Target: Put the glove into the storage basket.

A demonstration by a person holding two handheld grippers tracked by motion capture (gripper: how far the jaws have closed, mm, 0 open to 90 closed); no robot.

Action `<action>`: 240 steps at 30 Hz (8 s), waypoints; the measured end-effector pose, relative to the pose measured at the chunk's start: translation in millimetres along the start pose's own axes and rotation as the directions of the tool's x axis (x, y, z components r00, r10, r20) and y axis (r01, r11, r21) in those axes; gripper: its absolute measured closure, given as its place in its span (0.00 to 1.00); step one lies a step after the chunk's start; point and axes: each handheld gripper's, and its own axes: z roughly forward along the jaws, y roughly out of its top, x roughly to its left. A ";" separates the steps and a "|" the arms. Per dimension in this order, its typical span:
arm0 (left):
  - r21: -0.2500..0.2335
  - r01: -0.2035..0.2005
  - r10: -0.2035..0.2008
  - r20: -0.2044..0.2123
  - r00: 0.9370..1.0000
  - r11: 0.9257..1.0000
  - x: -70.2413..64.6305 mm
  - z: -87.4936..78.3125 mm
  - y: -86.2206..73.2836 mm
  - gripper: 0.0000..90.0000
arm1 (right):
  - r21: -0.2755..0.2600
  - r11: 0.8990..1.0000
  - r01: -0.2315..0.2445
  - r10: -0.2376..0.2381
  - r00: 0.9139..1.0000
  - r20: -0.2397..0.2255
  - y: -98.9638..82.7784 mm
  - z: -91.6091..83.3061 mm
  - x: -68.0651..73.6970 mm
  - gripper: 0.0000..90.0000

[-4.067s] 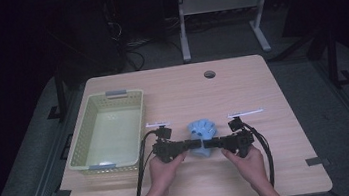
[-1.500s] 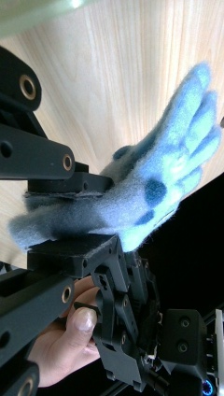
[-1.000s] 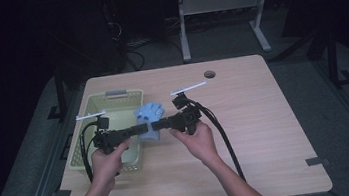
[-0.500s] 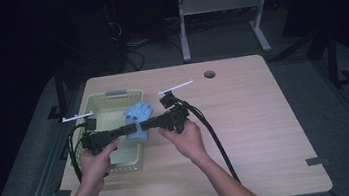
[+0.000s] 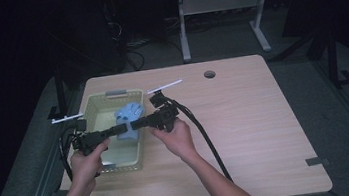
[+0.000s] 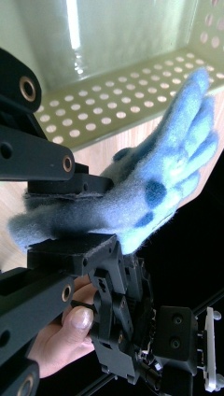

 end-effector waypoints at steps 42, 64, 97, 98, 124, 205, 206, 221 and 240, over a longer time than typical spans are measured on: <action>0.028 0.064 -0.059 -0.150 0.987 0.998 48.3 -34.6 1.3 0.81 | 0.064 0.995 -0.072 0.074 0.997 -0.029 5.5 77.9 -13.9 0.84; 0.082 0.094 -0.073 -0.228 0.971 0.992 65.8 -38.1 -5.6 0.81 | 0.118 0.990 -0.076 0.073 0.997 0.025 -3.4 105.3 -16.6 0.83; 0.402 0.093 0.123 -0.480 0.868 0.911 61.3 -1.0 6.2 0.79 | 0.074 0.997 -0.024 0.019 0.997 0.069 0.9 74.4 -9.2 0.79; 0.400 0.099 0.122 -0.492 0.862 0.911 60.9 0.9 6.9 0.78 | 0.073 0.997 -0.018 0.013 0.998 0.067 0.6 72.7 -10.0 0.79; 0.521 0.135 0.234 -0.581 0.780 0.843 67.2 20.4 21.9 0.83 | 0.019 1.000 -0.023 0.022 0.999 0.047 -9.7 28.9 -15.1 0.79; 0.262 -0.213 0.275 -0.225 0.935 0.941 -43.3 84.6 20.4 0.36 | -0.135 0.984 -0.115 0.138 0.975 0.175 -44.9 -128.0 -74.4 0.48; 0.261 -0.212 0.272 -0.222 0.936 0.942 -44.2 86.0 20.0 0.36 | -0.139 0.982 -0.125 0.149 0.973 0.175 -46.3 -130.4 -75.4 0.48; 0.266 -0.232 0.285 -0.181 0.941 0.935 -56.3 104.8 11.0 0.34 | -0.165 0.974 -0.155 0.188 0.961 0.202 -62.5 -157.2 -89.5 0.46; 0.276 -0.269 0.313 -0.131 0.941 0.923 -69.3 127.8 -4.5 0.30 | -0.176 0.966 -0.187 0.222 0.953 0.208 -81.4 -178.8 -102.3 0.39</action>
